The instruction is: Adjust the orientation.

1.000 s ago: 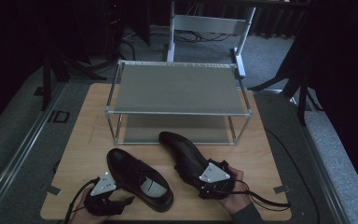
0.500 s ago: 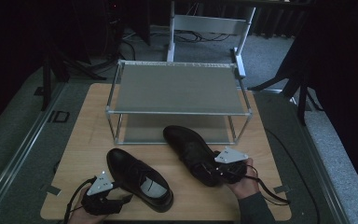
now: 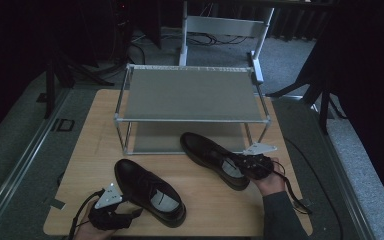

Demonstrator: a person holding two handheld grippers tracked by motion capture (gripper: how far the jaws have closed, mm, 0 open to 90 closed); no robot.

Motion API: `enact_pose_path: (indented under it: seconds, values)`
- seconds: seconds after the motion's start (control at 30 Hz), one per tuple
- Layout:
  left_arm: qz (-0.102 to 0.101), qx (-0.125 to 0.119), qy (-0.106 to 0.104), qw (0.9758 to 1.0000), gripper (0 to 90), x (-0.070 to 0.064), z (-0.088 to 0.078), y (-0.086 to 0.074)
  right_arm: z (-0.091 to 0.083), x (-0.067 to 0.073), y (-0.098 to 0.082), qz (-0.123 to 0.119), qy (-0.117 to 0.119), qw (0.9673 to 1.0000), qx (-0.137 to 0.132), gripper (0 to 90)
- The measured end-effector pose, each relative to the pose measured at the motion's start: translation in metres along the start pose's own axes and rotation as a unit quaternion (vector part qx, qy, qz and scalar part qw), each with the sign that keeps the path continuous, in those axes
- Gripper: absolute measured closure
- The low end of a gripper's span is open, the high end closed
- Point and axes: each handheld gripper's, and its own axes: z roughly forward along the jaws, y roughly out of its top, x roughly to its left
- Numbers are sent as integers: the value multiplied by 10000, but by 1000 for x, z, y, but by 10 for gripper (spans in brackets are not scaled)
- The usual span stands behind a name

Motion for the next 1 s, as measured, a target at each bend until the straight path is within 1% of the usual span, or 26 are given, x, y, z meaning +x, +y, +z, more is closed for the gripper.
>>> enact_pose_path:
  seconds: [0.03, 0.07, 0.1, 0.13, 0.23, 0.3, 0.37, 0.4, 0.43, 0.47, 0.5, 0.53, 0.57, 0.6, 0.63, 0.67, 0.7, 0.73, 0.77, 0.8, 0.83, 0.87, 0.9, 0.93, 0.97, 1.0]
  values:
    - [0, 0, 0, 10000, 356, 0, 0, 0, 0, 0, 0, 0, 0, 10000, 0, 741]
    - [-12, 2, 11, 10000, 356, 0, 0, 0, 1, -8, -1, 219, 67, 9997, 20, 816]
    - [-12, 2, 11, 10000, 356, 0, 0, 0, 1, -8, -1, 219, 67, 9997, 20, 816]
    - [-22, -2, 17, 10000, 356, 1, 0, -1, 2, -15, -2, 372, 218, 9991, -13, 838]
    - [-27, -1, 32, 10000, 356, 1, 0, -1, 2, -16, -3, 404, 256, 9989, -29, 846]
    - [-30, -9, 33, 10000, 357, 1, 0, -1, -2, -17, -5, 485, 427, 9978, -176, 853]
    - [-30, -19, 41, 10000, 356, 1, 0, -1, -3, -16, -5, 456, 456, 9978, -183, 853]
    - [-30, -46, 52, 10000, 356, 1, -1, -1, -9, -16, -8, 448, 592, 9970, -239, 854]
    - [-30, -46, 52, 10000, 357, 1, -1, -1, -9, -16, -8, 448, 592, 9970, -239, 854]
    - [-41, -94, 68, 9999, 357, 2, -2, -1, -14, -17, -11, 471, 641, 9965, -257, 854]
    - [-41, -94, 68, 9999, 357, 2, -2, -1, -14, -17, -11, 471, 641, 9965, -257, 854]
    - [-48, -118, 86, 9999, 357, 2, -4, -1, -21, -18, -16, 531, 702, 9957, -290, 853]
    - [-48, -118, 86, 9999, 357, 2, -4, -1, -21, -18, -16, 531, 702, 9957, -290, 853]
    - [-60, -157, 136, 9998, 357, 4, -5, -1, -26, -18, -22, 610, 703, 9952, -298, 853]
    - [-60, -157, 136, 9998, 357, 4, -5, -1, -26, -18, -22, 610, 703, 9952, -298, 853]
    - [-69, -187, 197, 9996, 357, 6, -8, 0, -25, -19, -29, 700, 725, 9946, -259, 853]
    - [-69, -187, 197, 9996, 356, 6, -8, 0, -25, -19, -29, 700, 725, 9946, -259, 853]
    - [-78, -222, 248, 9994, 356, 8, -10, 1, -25, -20, -31, 728, 746, 9942, -253, 852]
    - [-92, -259, 299, 9992, 356, 9, -12, 2, -23, -22, -35, 788, 739, 9937, -281, 842]
    - [-103, -311, 388, 9987, 356, 13, -15, 4, -23, -22, -36, 817, 755, 9934, -289, 828]
    - [-103, -311, 388, 9987, 356, 13, -15, 4, -23, -22, -36, 827, 774, 9931, -299, 804]
    - [-118, -377, 586, 9975, 356, 19, -20, 7, -24, -22, -35, 797, 764, 9935, -291, 757]
    - [-118, -377, 586, 9975, 355, 19, -20, 7, -24, -22, -35, 797, 764, 9935, -291, 757]
    - [-153, -416, 744, 9962, 354, 26, -23, 9, -28, -21, -32, 778, 709, 9936, -403, 669]
    - [-153, -416, 744, 9962, 354, 26, -23, 9, -28, -21, -32, 778, 709, 9936, -403, 669]
    - [-232, -452, 870, 9949, 354, 35, -26, 11, -38, -19, -27, 803, 584, 9936, -538, 612]
